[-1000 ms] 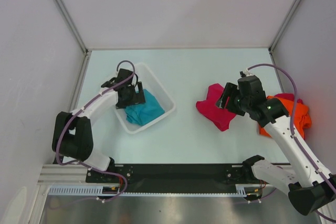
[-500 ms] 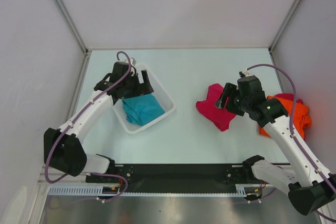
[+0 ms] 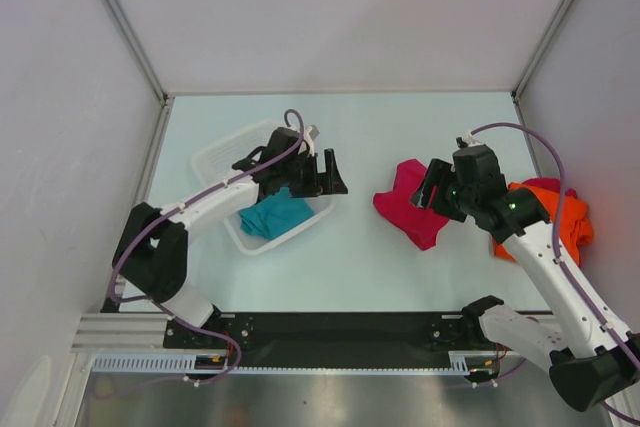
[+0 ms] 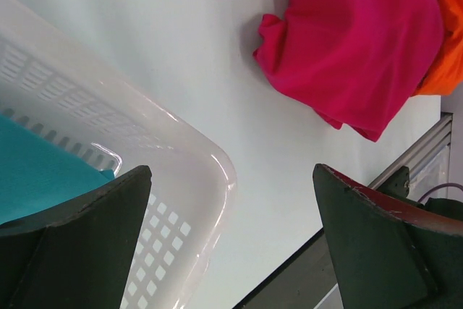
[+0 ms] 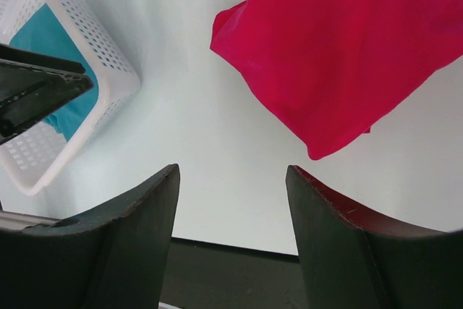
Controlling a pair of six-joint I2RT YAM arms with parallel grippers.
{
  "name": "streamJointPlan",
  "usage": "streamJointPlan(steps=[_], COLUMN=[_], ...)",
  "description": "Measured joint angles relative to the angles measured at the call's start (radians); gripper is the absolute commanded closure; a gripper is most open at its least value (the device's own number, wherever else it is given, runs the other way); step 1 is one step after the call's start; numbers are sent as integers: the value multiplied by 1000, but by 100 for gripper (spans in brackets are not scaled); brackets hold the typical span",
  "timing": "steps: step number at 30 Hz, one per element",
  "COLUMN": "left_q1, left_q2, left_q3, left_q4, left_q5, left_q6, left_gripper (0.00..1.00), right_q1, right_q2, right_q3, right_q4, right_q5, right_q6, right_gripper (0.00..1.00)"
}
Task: Fold and stack the t-shirts
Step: Move the tshirt to the center of the board
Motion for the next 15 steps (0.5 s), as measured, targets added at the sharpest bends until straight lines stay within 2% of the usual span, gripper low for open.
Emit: streamJointPlan(steps=[15], left_q1=[-60], left_q2=[92], left_q3=[71], left_q4=[-8], left_q5=[-76], left_q6=[-15], left_gripper=[3], right_q1=[-12], right_q2=[12], right_q3=[0], right_q4=[-2], right_q5=[14], right_q6=[-14], right_gripper=[34])
